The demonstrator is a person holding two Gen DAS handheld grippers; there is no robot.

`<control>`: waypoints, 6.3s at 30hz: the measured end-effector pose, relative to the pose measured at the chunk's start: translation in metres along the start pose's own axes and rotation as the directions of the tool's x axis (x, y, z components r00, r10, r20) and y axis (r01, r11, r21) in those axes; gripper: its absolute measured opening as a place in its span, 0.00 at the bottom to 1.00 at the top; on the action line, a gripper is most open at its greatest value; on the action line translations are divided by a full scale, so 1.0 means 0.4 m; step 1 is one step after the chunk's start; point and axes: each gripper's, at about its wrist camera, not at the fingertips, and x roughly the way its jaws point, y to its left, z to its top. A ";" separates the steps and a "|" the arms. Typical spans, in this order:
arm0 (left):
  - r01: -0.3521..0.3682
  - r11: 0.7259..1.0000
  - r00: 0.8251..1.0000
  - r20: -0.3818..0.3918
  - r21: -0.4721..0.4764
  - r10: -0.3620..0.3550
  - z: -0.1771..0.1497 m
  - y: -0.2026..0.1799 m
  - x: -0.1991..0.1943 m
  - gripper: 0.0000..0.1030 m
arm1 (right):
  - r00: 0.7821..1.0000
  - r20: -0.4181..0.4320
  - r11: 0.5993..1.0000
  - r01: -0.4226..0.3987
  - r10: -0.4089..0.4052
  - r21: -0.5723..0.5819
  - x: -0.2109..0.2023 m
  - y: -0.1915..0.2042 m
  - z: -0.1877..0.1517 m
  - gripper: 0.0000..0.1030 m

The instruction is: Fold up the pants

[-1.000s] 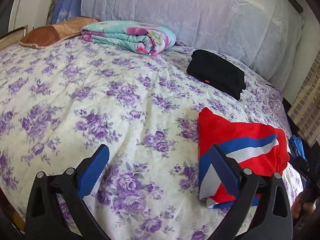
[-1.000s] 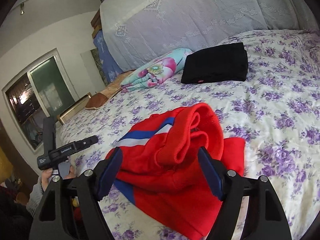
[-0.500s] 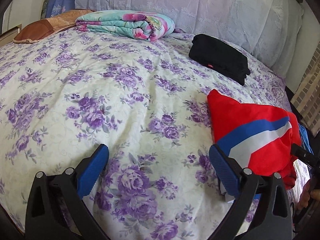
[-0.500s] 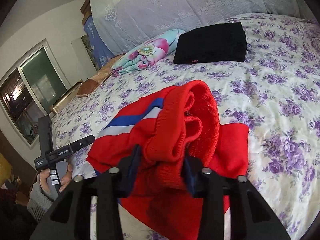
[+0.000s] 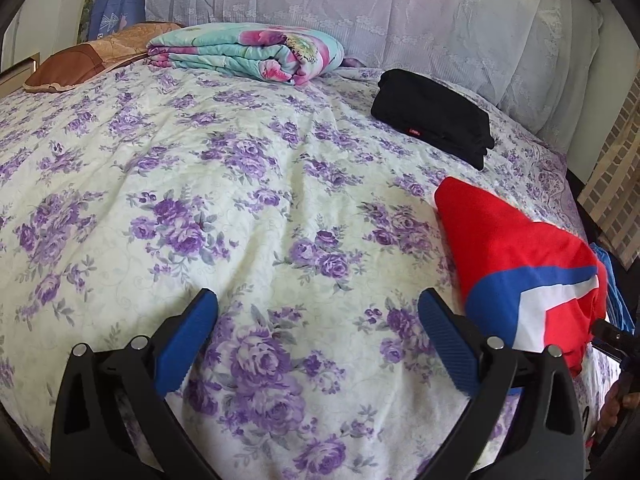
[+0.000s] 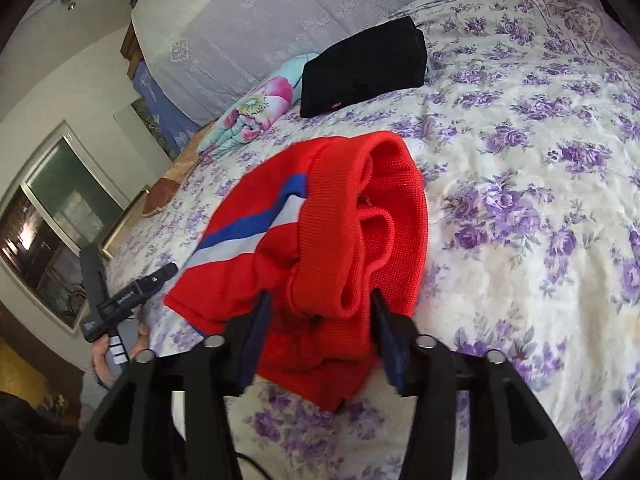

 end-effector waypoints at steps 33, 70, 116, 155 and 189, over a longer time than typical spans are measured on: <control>0.042 0.997 0.997 -0.073 0.069 -0.037 0.006 -0.062 0.022 0.96 | 0.974 -0.102 0.964 -0.215 0.200 -0.157 0.206 0.273 0.218 0.76; 0.031 0.999 0.997 -0.072 0.038 -0.028 -0.014 -0.016 0.061 0.95 | 0.984 -0.115 0.972 -0.156 0.136 -0.178 0.201 0.259 0.101 0.94; 0.151 0.988 0.983 -0.100 -0.035 -0.153 0.007 -0.017 0.036 0.95 | 0.999 0.049 0.972 -0.019 0.008 0.233 -0.035 -0.077 0.052 0.97; 0.449 0.892 0.839 -0.322 -0.041 -0.438 0.031 -0.225 0.169 0.87 | 0.980 -0.053 0.944 -0.169 0.191 0.284 0.134 -0.127 0.067 0.56; 0.487 0.873 0.842 -0.275 0.017 -0.464 0.001 -0.243 0.173 0.92 | 0.989 -0.070 0.968 -0.113 0.132 0.222 0.148 -0.103 0.065 0.57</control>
